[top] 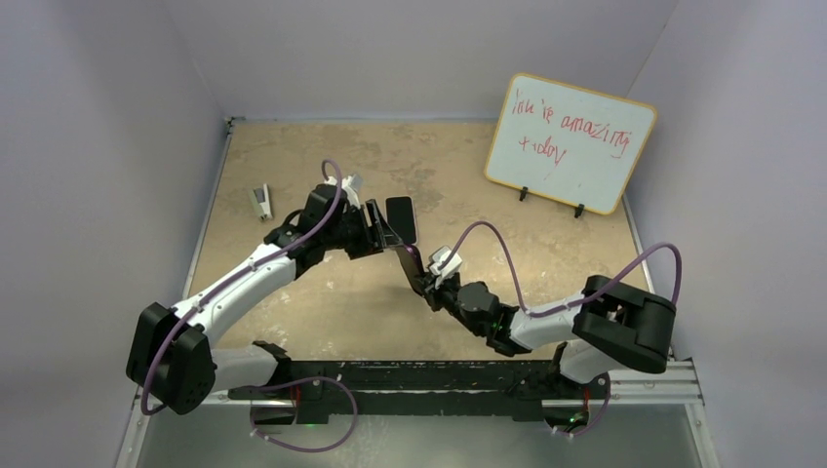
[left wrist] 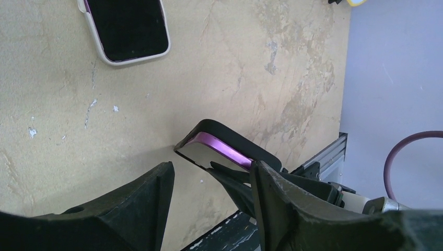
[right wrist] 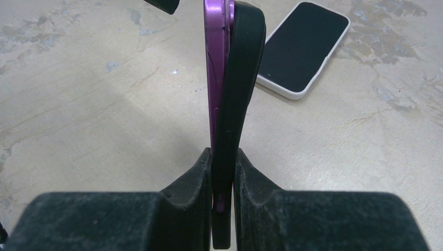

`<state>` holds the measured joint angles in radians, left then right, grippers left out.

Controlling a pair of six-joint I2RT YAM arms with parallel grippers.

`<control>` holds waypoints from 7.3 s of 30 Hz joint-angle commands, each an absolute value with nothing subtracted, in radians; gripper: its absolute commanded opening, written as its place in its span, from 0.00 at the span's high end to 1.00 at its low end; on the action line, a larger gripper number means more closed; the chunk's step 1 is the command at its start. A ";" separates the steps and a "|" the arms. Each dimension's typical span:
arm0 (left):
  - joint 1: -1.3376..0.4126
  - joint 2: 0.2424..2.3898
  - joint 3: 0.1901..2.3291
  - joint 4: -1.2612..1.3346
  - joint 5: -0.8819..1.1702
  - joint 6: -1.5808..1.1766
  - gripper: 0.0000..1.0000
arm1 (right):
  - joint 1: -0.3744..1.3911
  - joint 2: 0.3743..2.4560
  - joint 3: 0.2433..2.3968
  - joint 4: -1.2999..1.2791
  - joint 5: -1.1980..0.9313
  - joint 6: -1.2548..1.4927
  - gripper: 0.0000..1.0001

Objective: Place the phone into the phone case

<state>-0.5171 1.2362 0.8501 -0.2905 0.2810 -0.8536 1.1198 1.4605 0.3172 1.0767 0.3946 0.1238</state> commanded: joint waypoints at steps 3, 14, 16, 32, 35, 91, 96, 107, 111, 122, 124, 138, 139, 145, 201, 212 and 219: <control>-0.511 1.240 0.828 -0.212 0.298 -0.875 0.43 | 1.136 1.483 0.314 1.228 0.438 0.147 0.84; -0.511 1.249 0.759 -0.148 0.333 -0.913 0.47 | 1.153 1.508 0.295 1.252 0.462 0.162 0.82; -0.511 1.250 0.754 -0.147 0.336 -0.913 0.47 | 1.155 1.512 0.295 1.252 0.462 0.163 0.82; -0.532 1.264 0.693 -0.150 0.360 -0.925 0.51 | 1.176 1.554 0.296 1.251 0.464 0.177 0.79; -0.550 1.265 0.684 -0.158 0.357 -0.925 0.51 | 1.184 1.554 0.296 1.235 0.470 0.177 0.77; -0.645 1.247 0.533 -0.143 0.286 -1.092 0.50 | 1.249 1.613 0.274 1.256 0.595 0.221 0.77; -0.629 1.230 0.682 -0.175 0.316 -1.010 0.38 | 1.248 1.518 0.273 1.220 0.578 0.211 1.00; -0.557 1.024 0.975 -0.332 0.492 -0.503 0.18 | 1.246 1.066 0.403 0.582 0.273 0.360 1.00; -0.557 0.931 0.931 -0.220 0.739 -0.460 0.18 | 1.243 0.900 0.444 0.426 0.093 0.422 1.00; -0.557 0.898 0.830 0.062 1.017 -0.599 0.17 | 1.241 0.678 0.534 0.341 -0.201 0.502 1.00; -0.556 0.892 0.790 0.162 1.052 -0.665 0.16 | 1.241 0.689 0.540 0.367 -0.219 0.522 1.00; -0.557 0.868 0.783 0.011 1.012 -0.616 0.85 | 1.241 0.740 0.559 0.419 -0.127 0.566 0.97; -0.557 0.872 0.794 -0.049 0.987 -0.597 0.91 | 1.241 0.744 0.564 0.403 -0.106 0.567 0.95; -0.557 0.917 0.869 -0.244 0.808 -0.530 1.00 | 1.241 0.798 0.590 0.362 -0.044 0.622 0.71; -0.557 0.855 0.659 0.202 1.023 -0.764 1.00 | 1.223 0.658 0.654 0.344 0.231 0.778 0.35; -0.557 0.900 0.708 -0.085 0.881 -0.623 1.00 | 1.223 0.630 0.650 0.382 0.295 0.725 1.00; -0.556 0.937 0.764 -0.242 0.736 -0.557 1.00 | 1.224 0.695 0.706 0.309 0.281 0.729 1.00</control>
